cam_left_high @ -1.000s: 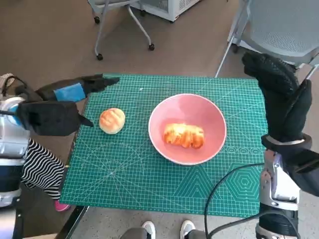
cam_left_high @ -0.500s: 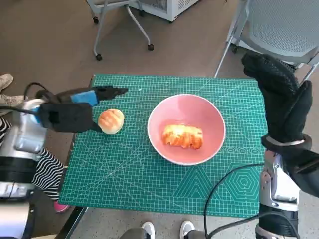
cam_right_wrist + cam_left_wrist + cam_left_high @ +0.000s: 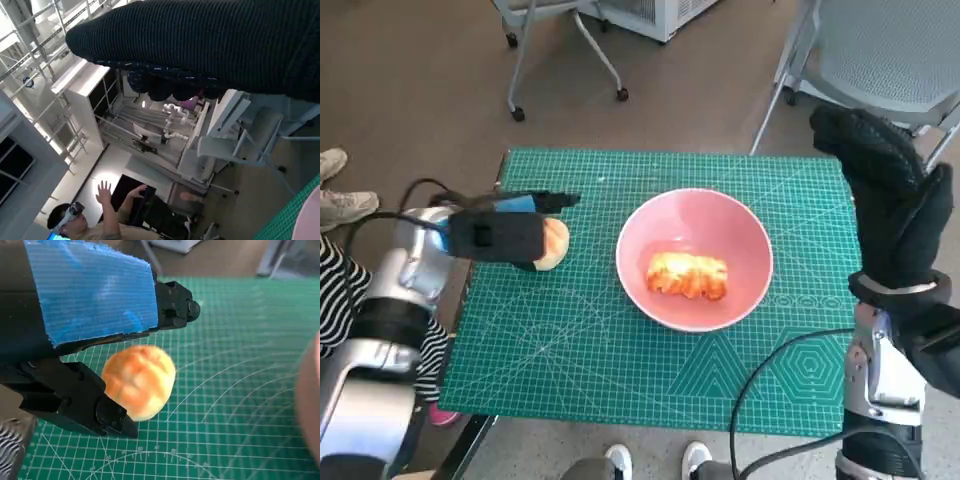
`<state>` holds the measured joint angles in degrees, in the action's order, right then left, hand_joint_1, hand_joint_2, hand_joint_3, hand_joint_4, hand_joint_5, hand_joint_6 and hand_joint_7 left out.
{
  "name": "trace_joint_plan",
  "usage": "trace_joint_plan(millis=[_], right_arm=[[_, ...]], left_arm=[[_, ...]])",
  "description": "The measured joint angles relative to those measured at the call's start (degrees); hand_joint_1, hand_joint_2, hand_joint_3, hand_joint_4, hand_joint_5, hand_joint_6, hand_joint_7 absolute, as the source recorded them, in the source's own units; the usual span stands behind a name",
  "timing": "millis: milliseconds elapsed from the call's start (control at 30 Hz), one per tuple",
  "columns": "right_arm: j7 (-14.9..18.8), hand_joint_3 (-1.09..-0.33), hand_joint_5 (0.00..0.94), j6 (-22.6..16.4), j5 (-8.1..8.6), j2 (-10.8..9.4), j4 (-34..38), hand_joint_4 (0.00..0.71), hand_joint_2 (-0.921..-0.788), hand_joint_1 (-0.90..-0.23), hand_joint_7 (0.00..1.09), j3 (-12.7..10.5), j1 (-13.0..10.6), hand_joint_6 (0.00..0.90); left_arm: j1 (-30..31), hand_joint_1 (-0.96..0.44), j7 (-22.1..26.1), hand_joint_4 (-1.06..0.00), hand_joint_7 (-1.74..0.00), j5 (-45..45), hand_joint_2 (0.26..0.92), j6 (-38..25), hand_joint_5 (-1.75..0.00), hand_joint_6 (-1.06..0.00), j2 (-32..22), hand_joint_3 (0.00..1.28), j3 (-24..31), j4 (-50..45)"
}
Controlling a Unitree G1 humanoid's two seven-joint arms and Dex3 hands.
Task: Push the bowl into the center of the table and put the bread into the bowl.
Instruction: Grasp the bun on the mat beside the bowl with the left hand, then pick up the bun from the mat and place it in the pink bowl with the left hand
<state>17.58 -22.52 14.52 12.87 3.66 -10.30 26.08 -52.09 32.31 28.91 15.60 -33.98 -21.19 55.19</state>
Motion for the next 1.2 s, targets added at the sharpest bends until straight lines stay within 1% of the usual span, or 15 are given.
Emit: trace_joint_plan(millis=[100, 233, 300, 333, 400, 433, 467, 500, 533, 567, 600, 667, 933, 1100, 1200], right_arm=[[0.0, -0.747, 0.000, 0.1, 0.01, 0.1, -0.5, 0.176, -0.921, -0.689, 0.55, -0.1, -0.3, 0.041], [0.0, -0.747, 0.000, 0.4, 0.02, 0.4, -1.2, 0.176, -0.921, -0.687, 0.55, -0.3, -0.6, 0.040], [0.0, -0.747, 0.000, 0.5, 0.02, 0.4, -1.6, 0.176, -0.921, -0.685, 0.55, -0.4, -0.8, 0.040], [0.0, -0.748, 0.000, 0.6, 0.02, 0.4, -1.8, 0.176, -0.921, -0.683, 0.55, -0.5, -0.9, 0.040], [0.0, -0.748, 0.000, 0.8, 0.02, 0.4, -2.1, 0.176, -0.921, -0.682, 0.55, -0.5, -1.1, 0.039], [0.0, -0.748, 0.000, 0.9, 0.02, 0.4, -2.2, 0.176, -0.921, -0.682, 0.55, -0.5, -1.1, 0.039], [0.0, -0.748, 0.000, 1.0, 0.02, 0.4, -2.4, 0.176, -0.921, -0.683, 0.55, -0.6, -1.2, 0.039], [0.0, -0.748, 0.000, 1.1, 0.02, 0.4, -2.6, 0.176, -0.921, -0.683, 0.55, -0.6, -1.3, 0.039], [0.0, -0.748, 0.000, 1.1, 0.01, 0.4, -2.7, 0.176, -0.921, -0.684, 0.55, -0.6, -1.4, 0.039], [0.0, -0.748, 0.000, 1.2, 0.01, 0.4, -2.8, 0.176, -0.921, -0.685, 0.55, -0.6, -1.5, 0.038], [0.0, -0.748, 0.000, 1.3, 0.01, 0.4, -2.8, 0.176, -0.921, -0.685, 0.55, -0.6, -1.5, 0.038], [0.0, -0.748, 0.000, 1.4, 0.01, 0.4, -2.9, 0.176, -0.921, -0.685, 0.55, -0.7, -1.7, 0.038], [0.0, -0.748, 0.000, 1.6, 0.00, 0.4, -3.1, 0.176, -0.921, -0.685, 0.56, -0.7, -1.8, 0.037], [0.0, -0.748, 0.000, 1.7, 0.00, 0.4, -3.4, 0.171, -0.921, -0.685, 0.56, -0.6, -2.1, 0.036], [0.0, -0.748, 0.000, 1.7, -0.01, 0.4, -3.4, 0.170, -0.921, -0.684, 0.56, -0.7, -2.1, 0.036]], left_arm=[[-1.2, 0.07, -1.6, -0.12, -0.03, 1.7, 0.767, -0.3, -0.02, -0.29, 1.1, 0.02, -1.5, 3.3], [-2.4, 0.08, -3.7, -0.25, -0.03, 4.5, 0.794, -1.3, -0.01, -0.42, 2.1, 0.03, -3.7, 6.6], [-2.8, 0.09, -4.7, -0.38, -0.03, 5.6, 0.810, -2.1, -0.03, -0.49, 2.6, 0.04, -4.7, 7.8], [-3.0, 0.10, -5.4, -0.50, -0.05, 6.3, 0.822, -2.4, -0.07, -0.55, 2.8, 0.04, -5.0, 8.3], [-3.3, 0.09, -6.8, -0.63, -0.08, 7.2, 0.838, -2.9, -0.12, -0.65, 3.0, 0.05, -5.8, 9.2], [-3.4, 0.09, -7.5, -0.66, -0.09, 7.5, 0.842, -3.0, -0.13, -0.67, 3.1, 0.05, -6.1, 9.6], [-3.5, -0.07, -8.2, -0.75, -0.52, 7.8, 0.870, -3.0, -0.18, -0.65, 3.2, 0.08, -6.4, 9.9], [-3.7, -0.13, -9.2, -0.77, -0.69, 8.5, 0.881, -3.0, -0.21, -0.63, 3.2, 0.10, -6.9, 10.2], [-3.8, -0.08, -10.0, -0.77, -0.85, 8.9, 0.893, -3.0, -0.54, -0.62, 3.2, 0.08, -7.2, 10.5], [-3.9, -0.05, -10.8, -0.77, -0.96, 9.2, 0.903, -2.8, -0.75, -0.61, 3.2, 0.07, -7.4, 10.8], [-4.0, -0.03, -11.6, -0.78, -1.01, 9.3, 0.906, -2.7, -0.88, -0.62, 3.2, 0.06, -7.6, 11.0], [-4.0, -0.02, -13.3, -0.79, -1.06, 9.6, 0.907, -1.9, -0.98, -0.63, 3.2, 0.05, -7.9, 11.4], [-4.0, 0.00, -16.2, -0.80, -1.10, 9.3, 0.907, 1.8, -1.08, -0.66, 2.6, 0.03, -7.8, 11.5], [-3.4, 0.00, -14.3, -0.78, -1.08, 7.9, 0.913, 3.0, -1.13, -0.66, 1.1, 0.03, -6.0, 7.5], [-2.8, 0.00, -12.5, -0.80, -1.11, 5.6, 0.910, 3.1, -1.07, -0.66, -0.5, 0.02, -3.4, 1.3]])
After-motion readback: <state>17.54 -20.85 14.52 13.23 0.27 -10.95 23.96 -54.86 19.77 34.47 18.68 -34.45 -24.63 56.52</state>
